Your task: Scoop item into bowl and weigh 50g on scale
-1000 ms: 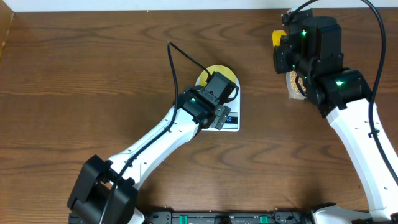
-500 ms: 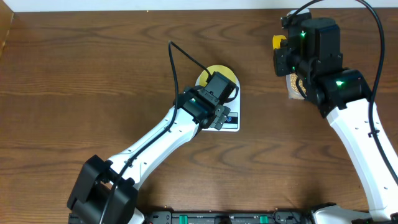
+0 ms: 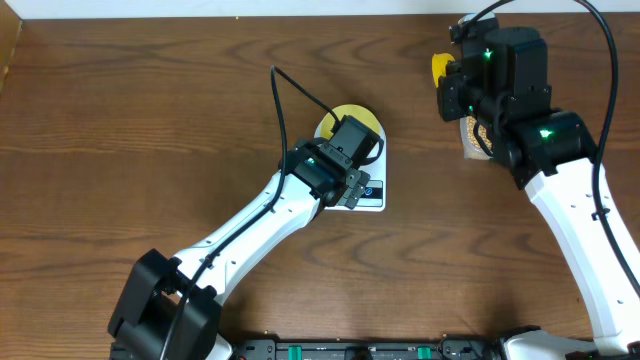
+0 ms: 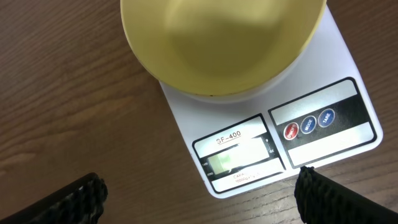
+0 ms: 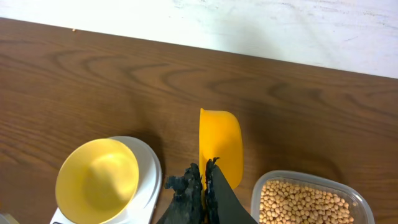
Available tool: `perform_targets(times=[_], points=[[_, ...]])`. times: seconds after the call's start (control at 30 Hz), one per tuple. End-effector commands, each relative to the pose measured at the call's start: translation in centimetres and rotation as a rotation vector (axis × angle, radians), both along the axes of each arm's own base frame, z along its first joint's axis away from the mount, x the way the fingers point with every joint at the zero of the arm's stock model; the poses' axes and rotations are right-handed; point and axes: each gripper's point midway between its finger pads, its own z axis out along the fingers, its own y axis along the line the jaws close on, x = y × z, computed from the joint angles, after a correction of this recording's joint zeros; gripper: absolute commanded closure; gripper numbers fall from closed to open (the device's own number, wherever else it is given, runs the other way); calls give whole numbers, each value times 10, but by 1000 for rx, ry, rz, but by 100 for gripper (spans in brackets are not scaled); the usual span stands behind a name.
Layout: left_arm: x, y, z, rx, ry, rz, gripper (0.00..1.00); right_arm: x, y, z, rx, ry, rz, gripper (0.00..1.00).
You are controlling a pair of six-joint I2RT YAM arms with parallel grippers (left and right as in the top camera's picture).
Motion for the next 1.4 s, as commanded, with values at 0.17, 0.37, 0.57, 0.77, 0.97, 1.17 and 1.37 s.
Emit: perform_targets(times=[0.17,0.37,0.57,0.77,0.97,1.17,1.37], points=[[-2,5,-6,26,7,-2,2,1,3,4,17,-2,6,99],[2,1,-3,11,-12,-2,2,0,3,3,16,2,6,99],[4,0,-3,7,-17,-2,2,0,3,3,15,1,6,99],[4,0,-2,12,-18,-13,2,1,3,4,17,-3,6,99],[-2,5,-5,57,9,-56,2,1,3,4,17,-3,6,99],[15,-9,5,-2,-71,-61,2,1,3,4,18,-3,6,99],[24,-16,10,-25,-117,-78,2,2,4,6,20,-10,6,99]])
